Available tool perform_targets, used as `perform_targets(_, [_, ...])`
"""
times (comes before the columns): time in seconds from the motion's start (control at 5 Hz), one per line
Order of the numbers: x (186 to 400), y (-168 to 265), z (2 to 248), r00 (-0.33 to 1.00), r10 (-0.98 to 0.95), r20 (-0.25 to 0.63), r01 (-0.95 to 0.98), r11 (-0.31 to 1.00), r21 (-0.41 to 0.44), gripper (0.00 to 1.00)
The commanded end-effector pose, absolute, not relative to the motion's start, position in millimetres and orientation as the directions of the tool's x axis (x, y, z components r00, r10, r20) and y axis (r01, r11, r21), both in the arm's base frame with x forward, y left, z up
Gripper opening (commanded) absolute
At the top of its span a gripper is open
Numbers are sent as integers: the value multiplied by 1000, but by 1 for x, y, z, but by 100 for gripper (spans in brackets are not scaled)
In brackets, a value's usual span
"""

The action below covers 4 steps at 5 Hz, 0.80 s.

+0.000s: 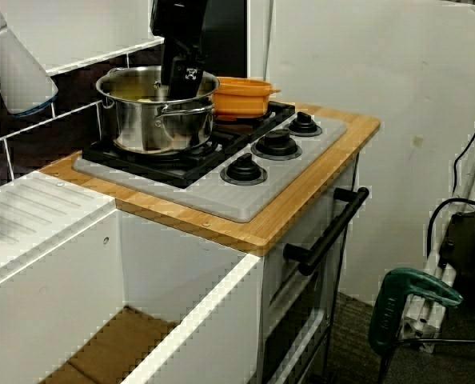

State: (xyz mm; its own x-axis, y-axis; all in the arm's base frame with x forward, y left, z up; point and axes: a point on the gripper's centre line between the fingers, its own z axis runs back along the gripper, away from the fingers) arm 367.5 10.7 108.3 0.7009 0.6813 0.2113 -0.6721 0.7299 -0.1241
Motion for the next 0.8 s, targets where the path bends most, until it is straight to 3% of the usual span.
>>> perform_targets(0.0, [368, 11, 108, 701, 681, 211, -672, 730, -124, 100])
perform_targets(0.6, [367, -4, 121, 734, 634, 244, -628, 770, -112, 100])
